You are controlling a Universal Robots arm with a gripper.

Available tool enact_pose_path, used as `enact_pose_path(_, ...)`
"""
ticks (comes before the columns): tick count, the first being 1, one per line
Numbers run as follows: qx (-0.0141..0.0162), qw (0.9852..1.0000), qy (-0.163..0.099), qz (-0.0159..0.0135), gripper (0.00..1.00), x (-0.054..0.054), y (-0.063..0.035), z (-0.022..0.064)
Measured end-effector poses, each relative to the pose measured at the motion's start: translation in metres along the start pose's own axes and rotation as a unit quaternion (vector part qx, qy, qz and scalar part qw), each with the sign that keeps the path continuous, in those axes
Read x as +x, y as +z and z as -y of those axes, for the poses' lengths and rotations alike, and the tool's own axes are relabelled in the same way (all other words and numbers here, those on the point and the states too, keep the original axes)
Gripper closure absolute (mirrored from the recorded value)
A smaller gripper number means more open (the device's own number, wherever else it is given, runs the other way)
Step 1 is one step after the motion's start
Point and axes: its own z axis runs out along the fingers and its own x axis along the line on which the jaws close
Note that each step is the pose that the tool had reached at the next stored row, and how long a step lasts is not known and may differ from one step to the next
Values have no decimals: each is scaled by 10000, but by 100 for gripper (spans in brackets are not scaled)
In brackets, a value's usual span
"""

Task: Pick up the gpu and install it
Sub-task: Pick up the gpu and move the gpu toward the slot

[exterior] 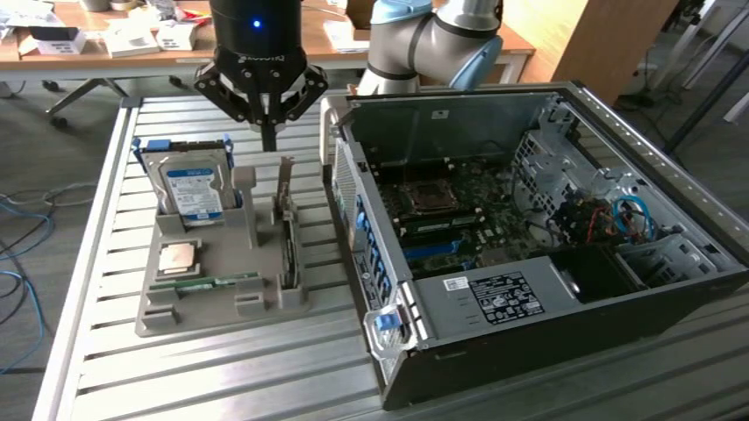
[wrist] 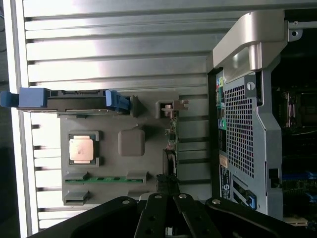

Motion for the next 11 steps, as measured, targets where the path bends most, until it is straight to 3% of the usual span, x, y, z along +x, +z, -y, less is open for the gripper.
enact_pose_path(8,0,10000,0,0,89,0,0,0)
enact_pose_path(10,0,10000,0,0,77,0,0,0)
enact_pose_path(11,0,10000,0,0,77,0,0,0)
